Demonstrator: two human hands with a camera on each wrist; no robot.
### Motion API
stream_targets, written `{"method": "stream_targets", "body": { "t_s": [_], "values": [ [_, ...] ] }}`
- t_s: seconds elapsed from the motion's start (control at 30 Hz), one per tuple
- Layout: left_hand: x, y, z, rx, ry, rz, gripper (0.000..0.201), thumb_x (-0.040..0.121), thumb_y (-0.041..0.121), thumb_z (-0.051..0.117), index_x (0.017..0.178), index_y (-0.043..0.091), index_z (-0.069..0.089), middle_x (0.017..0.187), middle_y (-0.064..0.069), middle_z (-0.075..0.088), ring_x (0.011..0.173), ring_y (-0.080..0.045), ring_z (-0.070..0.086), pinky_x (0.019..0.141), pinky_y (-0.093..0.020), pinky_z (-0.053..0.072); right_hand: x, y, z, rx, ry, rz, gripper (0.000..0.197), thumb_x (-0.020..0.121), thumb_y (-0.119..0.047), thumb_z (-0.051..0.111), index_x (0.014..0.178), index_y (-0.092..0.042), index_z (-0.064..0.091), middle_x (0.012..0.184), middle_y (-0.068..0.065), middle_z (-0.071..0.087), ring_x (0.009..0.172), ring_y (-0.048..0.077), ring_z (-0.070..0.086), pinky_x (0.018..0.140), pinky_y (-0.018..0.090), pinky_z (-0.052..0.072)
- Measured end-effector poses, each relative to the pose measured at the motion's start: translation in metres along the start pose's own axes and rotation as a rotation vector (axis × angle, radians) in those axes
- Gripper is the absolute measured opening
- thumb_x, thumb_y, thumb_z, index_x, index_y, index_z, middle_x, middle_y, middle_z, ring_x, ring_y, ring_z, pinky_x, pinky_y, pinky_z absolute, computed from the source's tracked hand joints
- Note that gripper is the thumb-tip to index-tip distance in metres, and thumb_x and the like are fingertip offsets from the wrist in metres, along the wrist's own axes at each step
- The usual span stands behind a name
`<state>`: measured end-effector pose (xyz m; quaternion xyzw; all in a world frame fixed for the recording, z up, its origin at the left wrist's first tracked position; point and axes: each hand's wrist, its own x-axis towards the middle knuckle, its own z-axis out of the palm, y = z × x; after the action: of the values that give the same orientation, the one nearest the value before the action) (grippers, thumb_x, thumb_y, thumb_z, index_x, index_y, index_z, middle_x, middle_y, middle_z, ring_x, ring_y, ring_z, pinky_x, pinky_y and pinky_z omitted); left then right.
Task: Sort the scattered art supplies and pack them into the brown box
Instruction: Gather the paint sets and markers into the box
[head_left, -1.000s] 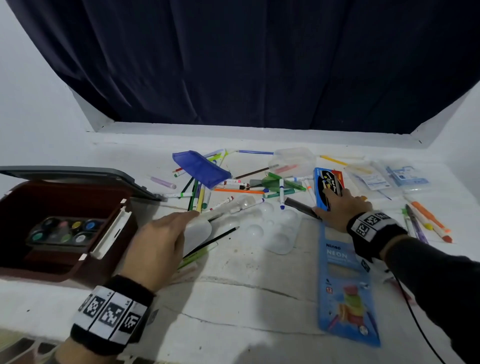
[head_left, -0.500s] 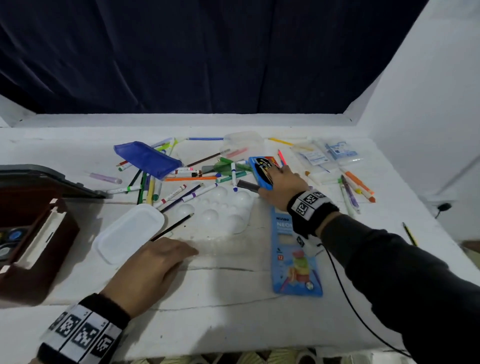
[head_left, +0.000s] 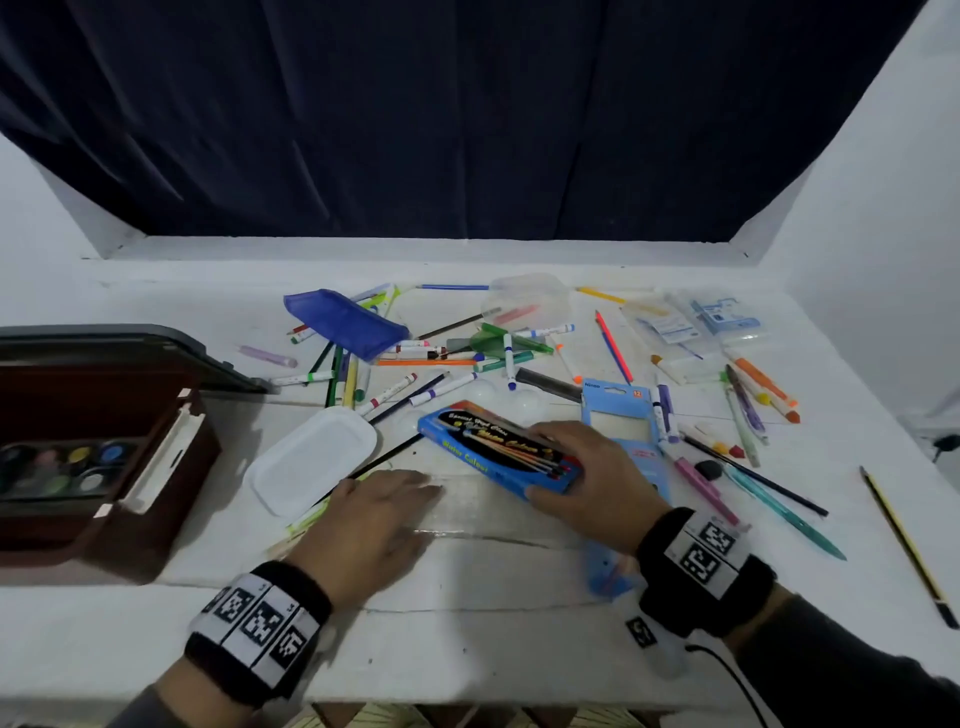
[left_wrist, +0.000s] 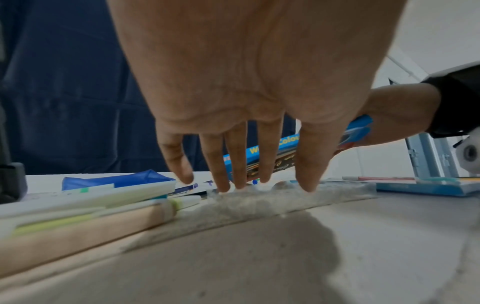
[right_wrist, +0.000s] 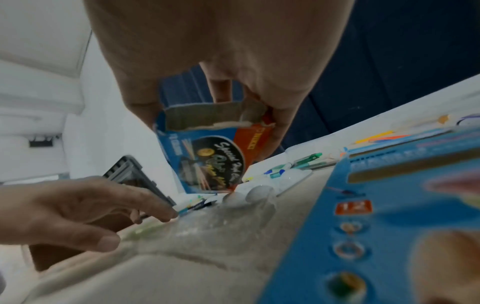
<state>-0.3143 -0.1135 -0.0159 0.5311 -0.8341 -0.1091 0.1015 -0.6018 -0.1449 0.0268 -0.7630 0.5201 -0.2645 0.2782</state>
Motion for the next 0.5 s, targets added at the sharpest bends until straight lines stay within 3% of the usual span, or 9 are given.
{"method": "stream_targets", "body": {
  "t_s": [0.07, 0.13, 0.27, 0.33, 0.43, 0.5],
  "values": [
    [-0.003, -0.001, -0.001, 0.036, -0.043, -0.038, 0.052, 0.079, 0.057, 0.046, 0.123, 0.036, 0.066, 0.129, 0.008, 0.065, 0.117, -0.016, 0.064, 0.077, -0.044, 0.050, -0.001, 0.001, 0.007, -0.026, -0.053, -0.047, 0.062, 0.071, -0.053, 0.064, 0.126, -0.025, 0.059, 0.117, -0.014, 0.057, 0.106, -0.001, 0.053, 0.093, 0.015, 0.042],
    [-0.006, -0.004, -0.003, 0.038, -0.058, -0.028, 0.049, 0.076, 0.057, 0.047, 0.118, 0.039, 0.065, 0.123, 0.009, 0.067, 0.112, -0.015, 0.065, 0.076, -0.044, 0.051, 0.000, 0.001, 0.011, -0.031, -0.068, -0.055, 0.053, 0.079, -0.045, 0.069, 0.127, -0.026, 0.058, 0.114, -0.018, 0.056, 0.103, -0.003, 0.053, 0.089, 0.008, 0.038],
    [-0.013, -0.006, -0.015, 0.074, -0.210, -0.065, 0.059, 0.078, 0.074, 0.040, 0.129, 0.048, 0.055, 0.118, 0.022, 0.053, 0.119, -0.003, 0.049, 0.095, -0.039, 0.032, 0.003, 0.001, 0.013, -0.026, -0.095, -0.007, 0.047, 0.083, -0.037, 0.072, 0.127, -0.032, 0.054, 0.112, -0.016, 0.059, 0.096, -0.002, 0.055, 0.078, 0.002, 0.037],
    [-0.021, -0.004, -0.020, 0.117, -0.241, -0.088, 0.057, 0.082, 0.077, 0.045, 0.130, 0.049, 0.053, 0.108, 0.020, 0.049, 0.113, -0.002, 0.049, 0.094, -0.037, 0.026, 0.001, 0.002, 0.014, -0.089, -0.140, 0.007, 0.055, 0.081, -0.037, 0.073, 0.131, -0.034, 0.050, 0.117, -0.013, 0.056, 0.099, 0.001, 0.054, 0.082, 0.005, 0.038],
    [-0.030, 0.001, -0.028, 0.134, -0.274, -0.120, 0.054, 0.084, 0.078, 0.046, 0.129, 0.047, 0.051, 0.099, 0.018, 0.046, 0.106, -0.006, 0.049, 0.095, -0.038, 0.025, -0.002, 0.008, 0.015, -0.220, -0.200, 0.028, 0.066, 0.079, -0.043, 0.072, 0.138, -0.034, 0.043, 0.131, -0.006, 0.048, 0.113, 0.012, 0.051, 0.096, 0.026, 0.044],
    [-0.032, 0.001, -0.030, 0.148, -0.281, -0.107, 0.052, 0.086, 0.074, 0.048, 0.131, 0.047, 0.050, 0.101, 0.018, 0.045, 0.108, -0.008, 0.049, 0.094, -0.037, 0.029, -0.005, 0.009, 0.015, -0.309, -0.240, 0.053, 0.070, 0.079, -0.048, 0.070, 0.140, -0.034, 0.039, 0.135, -0.004, 0.043, 0.118, 0.019, 0.049, 0.099, 0.034, 0.045]
  ]
}}
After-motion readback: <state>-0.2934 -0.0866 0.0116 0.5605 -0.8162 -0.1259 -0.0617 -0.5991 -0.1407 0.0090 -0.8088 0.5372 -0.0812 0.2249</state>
